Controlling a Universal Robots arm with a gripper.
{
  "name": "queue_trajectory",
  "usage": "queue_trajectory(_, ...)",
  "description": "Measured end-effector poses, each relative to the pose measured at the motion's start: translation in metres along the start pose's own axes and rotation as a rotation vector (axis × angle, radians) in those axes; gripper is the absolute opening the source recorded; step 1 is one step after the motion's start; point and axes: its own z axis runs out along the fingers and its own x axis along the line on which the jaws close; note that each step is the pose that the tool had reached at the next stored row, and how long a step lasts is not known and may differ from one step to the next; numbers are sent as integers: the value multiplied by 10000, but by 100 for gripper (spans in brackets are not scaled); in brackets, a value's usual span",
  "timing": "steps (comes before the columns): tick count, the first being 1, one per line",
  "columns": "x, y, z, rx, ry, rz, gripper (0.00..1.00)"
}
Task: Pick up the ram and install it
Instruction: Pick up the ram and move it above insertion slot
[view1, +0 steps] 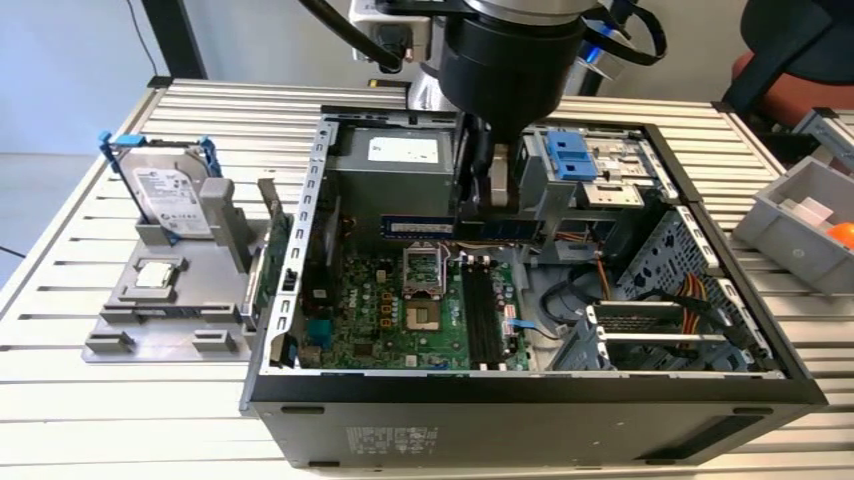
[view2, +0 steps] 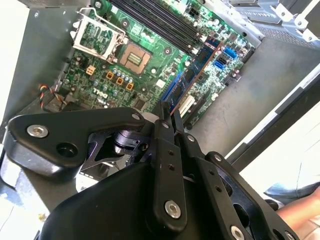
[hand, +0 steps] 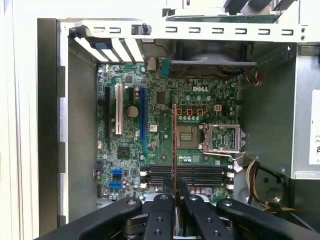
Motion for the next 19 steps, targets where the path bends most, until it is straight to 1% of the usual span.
queue_trajectory(5,-5,-48,-1,0,1,20,0)
queue_trajectory(8,-6,-104,-2,0,0,54,0)
queue_trajectory(14,-11,-145,3,-6,-10,503,0)
queue_trajectory(16,-13,-167,3,-8,-11,625,0)
queue_trajectory(19,-20,-220,3,-9,-14,714,0)
